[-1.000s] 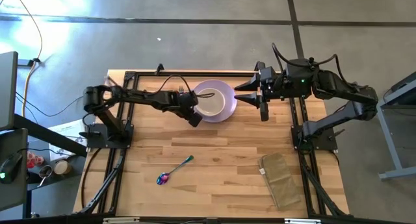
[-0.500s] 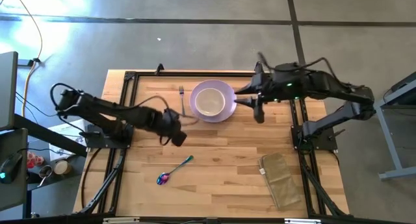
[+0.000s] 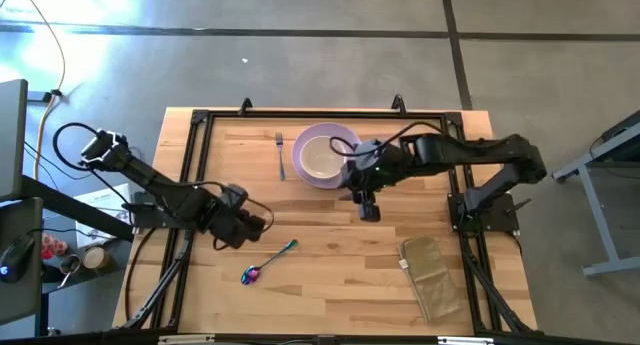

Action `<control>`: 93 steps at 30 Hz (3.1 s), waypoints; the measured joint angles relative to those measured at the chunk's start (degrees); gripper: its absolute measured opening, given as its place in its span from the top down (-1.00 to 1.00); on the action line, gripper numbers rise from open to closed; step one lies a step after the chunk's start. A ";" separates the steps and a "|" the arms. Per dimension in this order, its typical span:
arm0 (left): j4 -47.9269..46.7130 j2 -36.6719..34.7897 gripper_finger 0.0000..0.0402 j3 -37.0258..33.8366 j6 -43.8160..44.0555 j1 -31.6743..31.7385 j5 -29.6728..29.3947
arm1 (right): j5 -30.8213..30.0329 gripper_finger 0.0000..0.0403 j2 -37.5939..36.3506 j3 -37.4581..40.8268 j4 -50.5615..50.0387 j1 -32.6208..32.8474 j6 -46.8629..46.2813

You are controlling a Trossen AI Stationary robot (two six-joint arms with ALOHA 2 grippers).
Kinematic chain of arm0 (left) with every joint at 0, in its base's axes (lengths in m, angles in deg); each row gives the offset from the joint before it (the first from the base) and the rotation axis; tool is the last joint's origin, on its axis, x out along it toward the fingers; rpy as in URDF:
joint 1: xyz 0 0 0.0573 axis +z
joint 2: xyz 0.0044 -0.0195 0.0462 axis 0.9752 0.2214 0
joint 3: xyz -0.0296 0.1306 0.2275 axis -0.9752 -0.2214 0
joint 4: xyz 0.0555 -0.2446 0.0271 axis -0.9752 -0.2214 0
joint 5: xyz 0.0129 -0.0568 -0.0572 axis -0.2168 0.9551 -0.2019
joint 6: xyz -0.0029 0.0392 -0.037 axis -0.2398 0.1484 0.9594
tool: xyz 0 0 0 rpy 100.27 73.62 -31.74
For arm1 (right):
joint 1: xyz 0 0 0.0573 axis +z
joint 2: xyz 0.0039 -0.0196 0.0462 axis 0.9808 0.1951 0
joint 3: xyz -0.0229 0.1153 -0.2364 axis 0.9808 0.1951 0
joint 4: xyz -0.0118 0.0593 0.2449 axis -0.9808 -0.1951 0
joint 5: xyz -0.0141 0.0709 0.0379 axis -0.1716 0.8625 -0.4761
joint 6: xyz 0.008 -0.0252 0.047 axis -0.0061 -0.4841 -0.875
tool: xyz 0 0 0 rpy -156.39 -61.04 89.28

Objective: Set table place
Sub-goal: Put the violet spoon into the white bowl

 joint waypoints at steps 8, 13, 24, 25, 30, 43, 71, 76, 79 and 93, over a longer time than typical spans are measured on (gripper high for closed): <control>10.82 3.47 1.00 0.00 -8.65 -1.74 11.41 | -3.43 0.36 -1.69 0.00 4.47 -0.15 -4.28; 9.87 8.54 0.93 0.00 -15.55 -1.60 19.69 | -5.37 0.36 -3.53 0.00 5.20 -0.11 -5.52; 18.40 17.07 0.31 0.00 -16.79 -1.58 22.21 | -5.91 0.36 -6.93 0.00 3.76 -0.11 -5.81; 19.45 18.04 0.26 0.00 -16.79 -1.58 22.51 | -5.90 0.36 -7.07 0.00 3.78 -0.11 -5.65; 21.89 22.04 0.05 -0.01 -16.52 -0.92 24.31 | -5.90 0.36 -8.04 0.00 2.24 -0.11 -5.09; 28.21 29.64 -0.08 0.19 -16.87 1.86 29.32 | -5.43 0.36 -9.54 0.00 -0.86 -0.11 -3.82; 48.75 9.21 0.98 -0.07 -38.32 15.14 39.08 | -5.09 0.36 -15.91 0.00 1.12 -0.25 -1.18; 61.97 -0.12 0.98 0.04 -43.56 20.19 41.87 | 2.59 0.39 -20.33 0.00 6.76 -0.27 -0.70; 70.70 -3.53 0.99 0.04 -45.21 22.05 45.03 | 10.17 0.48 -21.31 -0.06 12.57 -0.11 0.98; 85.03 -5.57 0.99 0.02 -48.03 22.02 50.50 | 26.85 0.88 -6.50 -0.01 37.97 -4.62 3.15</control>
